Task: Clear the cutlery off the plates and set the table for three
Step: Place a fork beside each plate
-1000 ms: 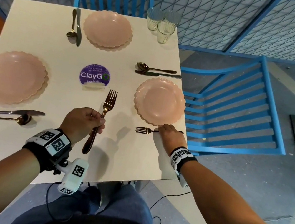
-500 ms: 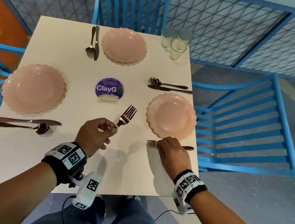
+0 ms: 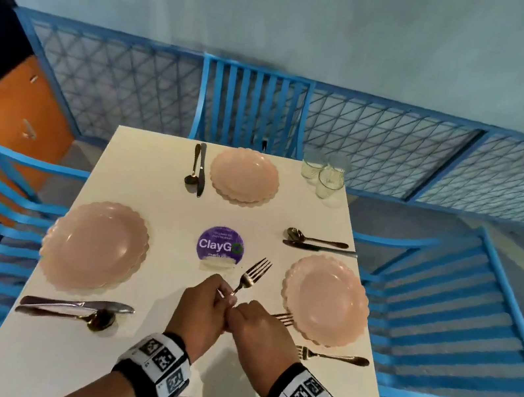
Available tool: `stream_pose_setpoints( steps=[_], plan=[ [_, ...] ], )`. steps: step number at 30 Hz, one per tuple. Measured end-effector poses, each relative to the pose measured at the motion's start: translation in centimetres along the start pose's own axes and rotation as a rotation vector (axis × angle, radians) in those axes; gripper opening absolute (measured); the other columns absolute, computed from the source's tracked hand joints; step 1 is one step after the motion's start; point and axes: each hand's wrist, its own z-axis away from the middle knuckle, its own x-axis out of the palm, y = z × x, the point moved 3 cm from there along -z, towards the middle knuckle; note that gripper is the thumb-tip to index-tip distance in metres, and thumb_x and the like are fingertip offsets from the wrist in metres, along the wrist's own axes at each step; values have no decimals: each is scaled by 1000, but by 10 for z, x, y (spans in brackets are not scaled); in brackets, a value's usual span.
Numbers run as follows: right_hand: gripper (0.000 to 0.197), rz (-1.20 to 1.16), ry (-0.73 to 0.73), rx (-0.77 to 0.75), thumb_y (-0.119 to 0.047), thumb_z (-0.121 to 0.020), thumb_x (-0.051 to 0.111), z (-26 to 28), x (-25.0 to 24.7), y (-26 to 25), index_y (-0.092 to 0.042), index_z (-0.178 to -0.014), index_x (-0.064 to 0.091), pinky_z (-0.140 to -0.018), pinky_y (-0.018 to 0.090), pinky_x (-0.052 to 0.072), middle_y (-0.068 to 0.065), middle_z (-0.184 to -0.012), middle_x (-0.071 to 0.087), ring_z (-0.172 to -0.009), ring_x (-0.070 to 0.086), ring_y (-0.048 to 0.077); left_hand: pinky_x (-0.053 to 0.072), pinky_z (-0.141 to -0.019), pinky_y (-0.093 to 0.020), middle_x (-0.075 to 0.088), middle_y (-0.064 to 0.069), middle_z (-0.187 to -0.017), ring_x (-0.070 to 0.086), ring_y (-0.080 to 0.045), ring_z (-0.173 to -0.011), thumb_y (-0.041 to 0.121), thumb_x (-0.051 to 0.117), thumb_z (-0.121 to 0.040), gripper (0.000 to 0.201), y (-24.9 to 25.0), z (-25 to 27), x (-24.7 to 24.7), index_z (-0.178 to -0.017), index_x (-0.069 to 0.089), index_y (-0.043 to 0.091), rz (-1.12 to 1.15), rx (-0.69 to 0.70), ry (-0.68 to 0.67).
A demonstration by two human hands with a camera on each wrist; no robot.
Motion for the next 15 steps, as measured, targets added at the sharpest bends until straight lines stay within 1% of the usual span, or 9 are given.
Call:
stream_pose_setpoints(
  steps=[2,4,5,7,9,10,12,14,15],
  plan=[
    [26,-9,-85,79,-18,-62,84,-8,1,-3,-26,-77,64,-42,23,38,-8,-65,58,-60,60,12,55,-53,-25,66,0,-62,62,-6,-51,13,63,-95,19,-4,-7,-5,-80,59,23,1,17,-14],
    [16,-60,-172,147,-17,-74,78,-13,0,-6,-24,-81,65,-50,26,35,-4,-75,62,-70,63,17,60,-60,-39,65,2,-62,65,-13,-57,17,63,-94,19,-4,-12,-11,-79,57,27,-8,28,-17],
    [9,-73,-207,180,-13,-84,66,-16,-1,-6,-20,-90,65,-58,29,34,1,-87,64,-81,64,22,59,-61,-41,64,3,-61,64,-15,-59,18,63,-94,19,-2,-17,-16,-80,57,28,-12,34,2],
    [21,-130,-275,246,-10,-92,48,-18,2,3,-18,-105,63,-70,31,32,5,-108,62,-100,60,28,53,-60,-36,64,4,-61,61,-15,-59,21,63,-95,18,2,-30,-31,-81,56,29,-29,47,84],
    [22,-193,-269,320,-16,-92,48,-19,1,22,-24,-105,64,-74,32,37,0,-110,65,-104,60,24,48,-59,-33,65,4,-61,61,-17,-61,23,64,-95,16,5,-48,-48,-81,57,27,5,48,184],
    [18,-260,-240,416,-21,-91,52,-25,-2,36,-28,-99,66,-76,31,43,-4,-105,68,-100,62,19,47,-58,-32,66,4,-62,62,-18,-63,22,65,-95,16,6,-61,-55,-81,58,26,27,39,219],
    [11,-436,-154,619,-24,-84,64,-42,-7,70,-32,-78,69,-73,26,52,-10,-83,73,-79,66,6,43,-58,-27,69,3,-68,64,-15,-67,20,65,-95,15,6,-88,-63,-82,61,25,55,6,246],
    [20,-598,-28,743,-16,-79,68,-68,-16,108,-29,-65,71,-59,17,51,-15,-62,70,-58,64,-1,42,-61,-21,70,5,-73,63,-11,-71,19,67,-93,14,9,-114,-65,-80,65,24,85,-14,254],
    [23,-659,17,782,-11,-79,66,-88,-18,129,-26,-63,72,-55,14,48,-14,-57,69,-52,61,-1,41,-62,-17,70,5,-74,62,-9,-72,18,68,-93,14,10,-130,-64,-79,66,24,91,-12,265]
  ],
)
